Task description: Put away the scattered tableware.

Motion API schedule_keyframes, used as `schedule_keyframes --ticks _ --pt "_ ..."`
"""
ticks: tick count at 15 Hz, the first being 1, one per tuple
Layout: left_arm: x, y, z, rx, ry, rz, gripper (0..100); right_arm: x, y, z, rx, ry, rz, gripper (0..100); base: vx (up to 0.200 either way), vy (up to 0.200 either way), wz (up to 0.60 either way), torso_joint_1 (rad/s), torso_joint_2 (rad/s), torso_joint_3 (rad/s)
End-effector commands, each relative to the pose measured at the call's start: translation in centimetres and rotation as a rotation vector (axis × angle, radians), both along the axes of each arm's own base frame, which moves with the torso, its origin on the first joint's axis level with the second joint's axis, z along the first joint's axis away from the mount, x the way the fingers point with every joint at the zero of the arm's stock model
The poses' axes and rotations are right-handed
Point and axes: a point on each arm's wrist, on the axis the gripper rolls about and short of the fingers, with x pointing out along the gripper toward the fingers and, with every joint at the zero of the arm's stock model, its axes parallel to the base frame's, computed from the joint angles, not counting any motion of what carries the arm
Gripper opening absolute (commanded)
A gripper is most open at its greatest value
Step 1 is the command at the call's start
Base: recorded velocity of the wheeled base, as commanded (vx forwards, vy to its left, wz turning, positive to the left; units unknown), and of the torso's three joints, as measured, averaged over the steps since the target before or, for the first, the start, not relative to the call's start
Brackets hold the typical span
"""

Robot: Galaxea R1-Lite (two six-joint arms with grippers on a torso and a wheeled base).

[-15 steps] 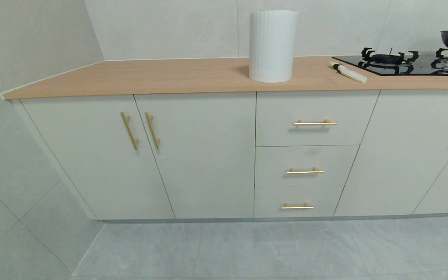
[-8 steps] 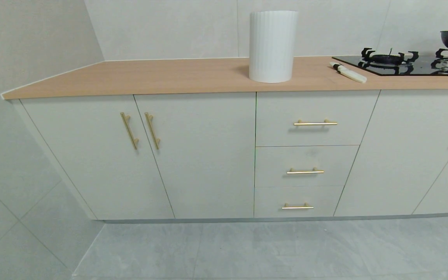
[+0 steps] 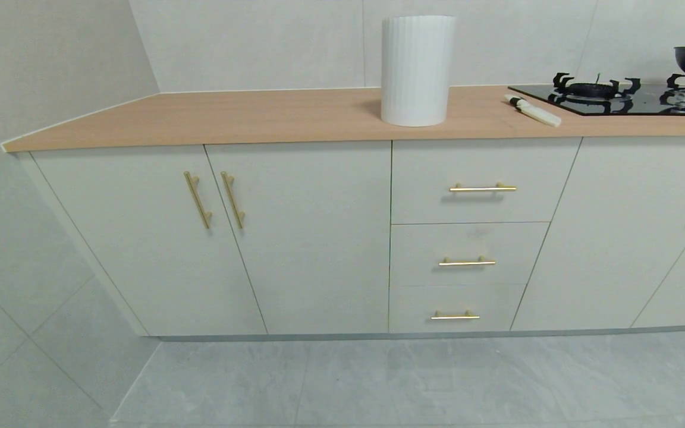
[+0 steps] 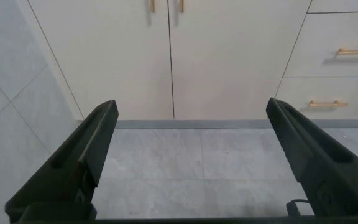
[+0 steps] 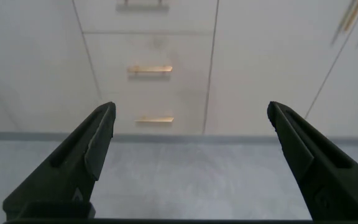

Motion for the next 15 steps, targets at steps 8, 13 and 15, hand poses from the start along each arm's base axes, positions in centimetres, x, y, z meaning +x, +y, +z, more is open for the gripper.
schedule_keyframes --ticks 8,13,15 --pt "0.01 0.0 0.0 0.001 0.001 -0.001 100 0.09 0.05 -0.2 0.001 0.009 0.021 100 0.0 0.0 0.0 0.0 0.0 0.0" --pt "0.01 0.0 0.0 0.004 0.001 -0.001 100 0.09 0.05 -0.2 0.006 0.009 0.022 100 0.08 0.0 0.0 0.002 0.0 0.0" --pt "0.01 0.0 0.0 0.004 0.001 -0.001 100 0.09 0.05 -0.2 0.006 0.009 0.022 100 0.2 0.0 0.0 0.002 0.0 0.002"
